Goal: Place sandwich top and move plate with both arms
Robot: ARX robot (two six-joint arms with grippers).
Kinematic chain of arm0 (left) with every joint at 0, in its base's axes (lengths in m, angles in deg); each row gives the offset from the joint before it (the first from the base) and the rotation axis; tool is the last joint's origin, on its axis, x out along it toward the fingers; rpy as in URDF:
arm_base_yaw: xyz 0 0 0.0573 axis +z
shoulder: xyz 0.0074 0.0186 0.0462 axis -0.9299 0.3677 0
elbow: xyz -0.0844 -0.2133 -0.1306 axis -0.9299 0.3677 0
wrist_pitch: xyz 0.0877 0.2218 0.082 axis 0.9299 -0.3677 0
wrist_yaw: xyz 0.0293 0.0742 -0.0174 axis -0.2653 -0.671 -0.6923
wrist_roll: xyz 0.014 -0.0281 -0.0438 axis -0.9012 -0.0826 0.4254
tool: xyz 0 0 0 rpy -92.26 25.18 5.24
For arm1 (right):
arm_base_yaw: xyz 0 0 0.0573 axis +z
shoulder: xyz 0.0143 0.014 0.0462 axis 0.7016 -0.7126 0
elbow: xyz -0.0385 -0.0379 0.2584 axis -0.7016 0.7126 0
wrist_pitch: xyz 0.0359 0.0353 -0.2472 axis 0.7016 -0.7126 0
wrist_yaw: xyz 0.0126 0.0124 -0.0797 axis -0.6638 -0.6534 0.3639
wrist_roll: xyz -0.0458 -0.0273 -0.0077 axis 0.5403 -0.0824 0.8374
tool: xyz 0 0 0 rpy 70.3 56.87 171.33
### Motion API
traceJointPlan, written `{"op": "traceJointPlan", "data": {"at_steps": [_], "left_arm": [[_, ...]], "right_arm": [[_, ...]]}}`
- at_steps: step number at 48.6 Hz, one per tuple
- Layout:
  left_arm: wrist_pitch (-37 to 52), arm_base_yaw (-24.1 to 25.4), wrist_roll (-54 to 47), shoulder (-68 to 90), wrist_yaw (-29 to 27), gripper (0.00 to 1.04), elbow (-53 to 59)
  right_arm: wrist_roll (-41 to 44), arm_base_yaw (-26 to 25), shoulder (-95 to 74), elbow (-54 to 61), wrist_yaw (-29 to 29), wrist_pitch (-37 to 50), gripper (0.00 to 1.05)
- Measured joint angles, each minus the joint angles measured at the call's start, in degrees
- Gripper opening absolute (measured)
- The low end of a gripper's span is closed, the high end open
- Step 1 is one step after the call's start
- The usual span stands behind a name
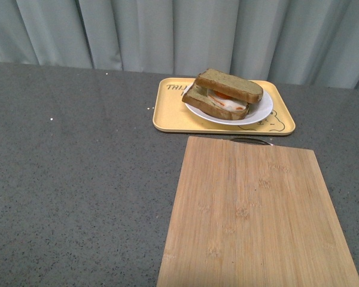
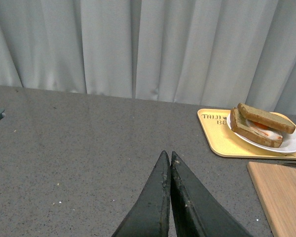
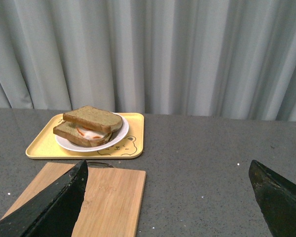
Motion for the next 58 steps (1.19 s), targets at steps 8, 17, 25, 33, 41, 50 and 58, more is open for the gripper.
{"op": "traceJointPlan", "data": {"at_steps": [8,17,25,33,41,50,58], "left_arm": [[-3.9,0.0,0.0,-3.9,0.0,0.04,0.0],[-7.3,0.0,0.0,-7.3,0.0,0.04,0.0],[-17.6,0.0,0.0,-16.3,0.0,0.04,0.0],[-18.0,0.0,0.0,-17.6,0.0,0.04,0.0],[-18.0,0.0,0.0,-17.7,0.0,0.38,0.0],[-18.0,0.0,0.0,-17.7,0.0,0.75,0.0],[-18.0,0.0,0.0,-17.7,0.1,0.98,0.0]], "right_arm": [[0.0,0.0,0.0,0.0,0.0,0.0,0.95],[0.0,0.0,0.0,0.0,0.0,0.0,0.95],[0.0,0.0,0.0,0.0,0.0,0.0,0.95],[0.0,0.0,0.0,0.0,0.0,0.0,0.95],[0.0,0.0,0.0,0.0,0.0,0.0,0.95],[0.0,0.0,0.0,0.0,0.0,0.0,0.95],[0.0,0.0,0.0,0.0,0.0,0.0,0.95]]}}
